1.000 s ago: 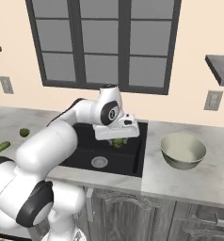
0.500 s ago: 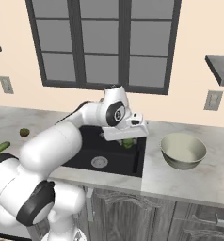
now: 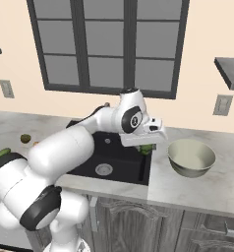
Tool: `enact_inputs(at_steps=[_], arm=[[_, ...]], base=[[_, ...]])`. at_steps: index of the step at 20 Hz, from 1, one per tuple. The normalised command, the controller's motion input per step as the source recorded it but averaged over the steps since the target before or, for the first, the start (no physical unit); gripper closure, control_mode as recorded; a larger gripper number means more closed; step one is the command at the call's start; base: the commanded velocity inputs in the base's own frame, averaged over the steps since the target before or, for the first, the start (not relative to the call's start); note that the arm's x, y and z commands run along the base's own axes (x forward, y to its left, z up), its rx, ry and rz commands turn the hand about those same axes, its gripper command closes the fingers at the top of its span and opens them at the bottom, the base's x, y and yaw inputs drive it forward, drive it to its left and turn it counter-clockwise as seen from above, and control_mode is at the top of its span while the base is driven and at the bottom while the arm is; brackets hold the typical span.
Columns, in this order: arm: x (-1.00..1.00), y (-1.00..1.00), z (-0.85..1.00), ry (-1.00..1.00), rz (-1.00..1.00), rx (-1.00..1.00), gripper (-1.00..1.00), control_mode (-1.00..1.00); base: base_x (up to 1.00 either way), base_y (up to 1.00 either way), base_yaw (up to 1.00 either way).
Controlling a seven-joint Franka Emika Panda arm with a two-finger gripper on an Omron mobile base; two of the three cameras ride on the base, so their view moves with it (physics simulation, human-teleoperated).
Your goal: There is a mixed pile of frozen fruits and vegetables on the counter. Locate all the frozen vegetables and place the items in a bowl on the counter. Take all the frozen fruits and defrost them in a running sink.
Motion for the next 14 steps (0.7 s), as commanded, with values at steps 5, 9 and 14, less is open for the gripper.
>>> enact_inputs(at_steps=[5, 9, 14], arm=[[0.18, -0.46, -0.01, 0.0, -0.05, 0.03, 1.0, -1.0], [0.16, -0.44, 0.0, 0.01, -0.03, 0.08, 1.0, -1.0], [0.18, -0.4, 0.0, 0.01, -0.04, 0.11, 1.0, -1.0]], base=[[0.0, 0.0, 0.0], [0.0, 0.0, 0.0], [0.0, 0.0, 0.0]])
